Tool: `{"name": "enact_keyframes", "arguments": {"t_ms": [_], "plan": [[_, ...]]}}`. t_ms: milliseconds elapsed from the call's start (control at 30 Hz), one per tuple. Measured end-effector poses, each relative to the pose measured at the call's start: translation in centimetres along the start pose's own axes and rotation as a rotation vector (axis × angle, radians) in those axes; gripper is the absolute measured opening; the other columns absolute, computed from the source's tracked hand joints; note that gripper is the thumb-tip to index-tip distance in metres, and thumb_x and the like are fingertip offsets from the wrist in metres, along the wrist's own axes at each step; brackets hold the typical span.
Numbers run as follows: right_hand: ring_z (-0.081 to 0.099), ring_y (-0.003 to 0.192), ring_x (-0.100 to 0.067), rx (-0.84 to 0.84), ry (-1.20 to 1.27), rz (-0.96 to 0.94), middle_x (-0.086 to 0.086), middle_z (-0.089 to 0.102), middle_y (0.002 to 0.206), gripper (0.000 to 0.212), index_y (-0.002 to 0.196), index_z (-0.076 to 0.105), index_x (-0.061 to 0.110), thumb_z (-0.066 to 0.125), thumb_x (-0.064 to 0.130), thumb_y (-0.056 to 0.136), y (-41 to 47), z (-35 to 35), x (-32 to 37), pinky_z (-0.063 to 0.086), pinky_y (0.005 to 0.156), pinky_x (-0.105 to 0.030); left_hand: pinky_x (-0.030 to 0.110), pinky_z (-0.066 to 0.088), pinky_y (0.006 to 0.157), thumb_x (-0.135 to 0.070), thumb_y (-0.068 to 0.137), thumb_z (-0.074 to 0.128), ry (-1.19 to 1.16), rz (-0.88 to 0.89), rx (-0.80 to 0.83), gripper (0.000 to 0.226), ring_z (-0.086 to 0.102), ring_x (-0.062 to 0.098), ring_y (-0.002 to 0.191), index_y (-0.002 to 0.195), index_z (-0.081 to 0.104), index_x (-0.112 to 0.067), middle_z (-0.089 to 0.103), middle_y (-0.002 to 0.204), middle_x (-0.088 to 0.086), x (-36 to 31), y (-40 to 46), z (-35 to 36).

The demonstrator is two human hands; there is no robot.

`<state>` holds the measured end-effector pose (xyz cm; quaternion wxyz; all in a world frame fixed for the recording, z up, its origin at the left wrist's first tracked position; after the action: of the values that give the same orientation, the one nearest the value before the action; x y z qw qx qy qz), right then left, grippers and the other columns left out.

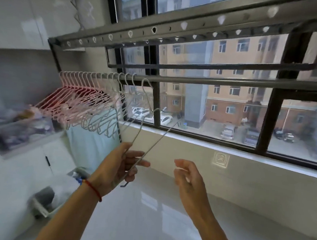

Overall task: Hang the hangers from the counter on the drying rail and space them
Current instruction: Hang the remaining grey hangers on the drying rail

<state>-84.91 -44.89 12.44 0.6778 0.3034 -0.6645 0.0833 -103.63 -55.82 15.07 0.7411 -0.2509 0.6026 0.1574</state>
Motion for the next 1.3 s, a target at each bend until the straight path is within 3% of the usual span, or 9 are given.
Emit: {"name": "enact_keyframes", "arguments": {"t_ms": [167, 400, 667, 800, 1033, 1133, 1233, 1300], "plan": [[0.063, 0.106, -0.006, -0.032, -0.089, -0.027, 0.020, 0.061, 0.121, 0.025, 0.112, 0.059, 0.036, 0.056, 0.016, 0.099, 1.5, 4.5, 0.6, 0.057, 0.088, -0.028, 0.025, 0.036, 0.045, -0.045, 0.101, 0.042, 0.040, 0.049, 0.030, 0.064, 0.044, 0.020, 0.047, 0.133, 0.054, 0.010, 0.072, 0.110, 0.033, -5.0, 5.0, -3.9], [0.058, 0.107, 0.004, -0.052, -0.146, -0.064, 0.020, 0.060, 0.123, 0.022, 0.113, 0.059, 0.034, 0.054, 0.018, 0.100, 3.9, 6.5, 1.5, 0.058, 0.086, -0.025, 0.026, 0.040, 0.048, -0.045, 0.103, 0.041, 0.121, 0.064, 0.040, 0.055, 0.047, 0.020, 0.051, 0.120, 0.059, 0.004, 0.073, 0.106, 0.032, -8.9, 10.8, -4.8], [0.062, 0.101, -0.001, -0.070, -0.193, -0.042, 0.017, 0.062, 0.119, 0.021, 0.112, 0.060, 0.032, 0.054, 0.016, 0.100, 4.5, 5.6, 0.2, 0.052, 0.077, -0.014, 0.027, 0.039, 0.047, -0.047, 0.103, 0.043, 0.121, 0.018, 0.026, 0.054, 0.047, 0.020, 0.049, 0.118, 0.057, 0.003, 0.073, 0.103, 0.033, -7.5, 14.6, -4.9], [0.062, 0.099, -0.004, -0.070, -0.202, -0.008, 0.016, 0.062, 0.118, 0.022, 0.111, 0.061, 0.032, 0.054, 0.014, 0.100, 4.4, 4.8, -0.8, 0.050, 0.074, -0.012, 0.027, 0.039, 0.048, -0.050, 0.102, 0.044, 0.103, 0.003, -0.002, 0.052, 0.048, 0.020, 0.049, 0.108, 0.059, 0.000, 0.075, 0.099, 0.031, -6.0, 15.5, -5.1], [0.062, 0.098, -0.004, -0.065, -0.212, 0.019, 0.015, 0.062, 0.116, 0.022, 0.110, 0.061, 0.032, 0.054, 0.013, 0.100, 4.1, 4.0, -1.7, 0.050, 0.075, -0.012, 0.028, 0.040, 0.049, -0.049, 0.102, 0.044, 0.112, 0.003, -0.016, 0.054, 0.050, 0.020, 0.051, 0.114, 0.060, 0.001, 0.076, 0.099, 0.028, -5.2, 16.3, -5.7], [0.062, 0.098, -0.002, -0.070, -0.228, 0.018, 0.017, 0.063, 0.115, 0.023, 0.109, 0.061, 0.034, 0.054, 0.013, 0.100, 3.8, 3.7, -2.1, 0.052, 0.077, -0.015, 0.032, 0.046, 0.055, -0.049, 0.100, 0.047, 0.112, 0.014, -0.001, 0.053, 0.060, 0.025, 0.059, 0.119, 0.060, 0.000, 0.077, 0.101, 0.025, -5.1, 16.5, -5.8], [0.062, 0.100, -0.001, -0.064, -0.237, 0.026, 0.019, 0.062, 0.117, 0.024, 0.109, 0.061, 0.034, 0.054, 0.014, 0.100, 3.5, 3.6, -2.5, 0.056, 0.079, -0.022, 0.039, 0.052, 0.075, -0.054, 0.095, 0.053, 0.118, 0.041, 0.008, 0.060, 0.075, 0.030, 0.087, 0.129, 0.058, -0.005, 0.078, 0.107, 0.015, -4.0, 16.6, -6.3], [0.060, 0.102, 0.001, -0.061, -0.229, 0.035, 0.020, 0.061, 0.119, 0.024, 0.110, 0.061, 0.034, 0.054, 0.013, 0.099, 3.2, 3.5, -2.9, 0.058, 0.082, -0.027, 0.045, 0.054, 0.085, -0.055, 0.091, 0.059, 0.121, 0.074, 0.006, 0.067, 0.072, 0.030, 0.105, 0.137, 0.053, -0.006, 0.075, 0.117, 0.012, -2.4, 15.8, -6.8]]}}
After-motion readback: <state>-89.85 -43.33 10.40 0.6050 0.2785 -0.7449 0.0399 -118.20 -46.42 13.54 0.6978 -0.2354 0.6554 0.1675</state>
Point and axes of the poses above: each hand's wrist, its own y-axis towards the middle knuckle, its own z-axis out of the palm, x = y × z, the point moved 10 cm from there along y, towards the middle knuckle
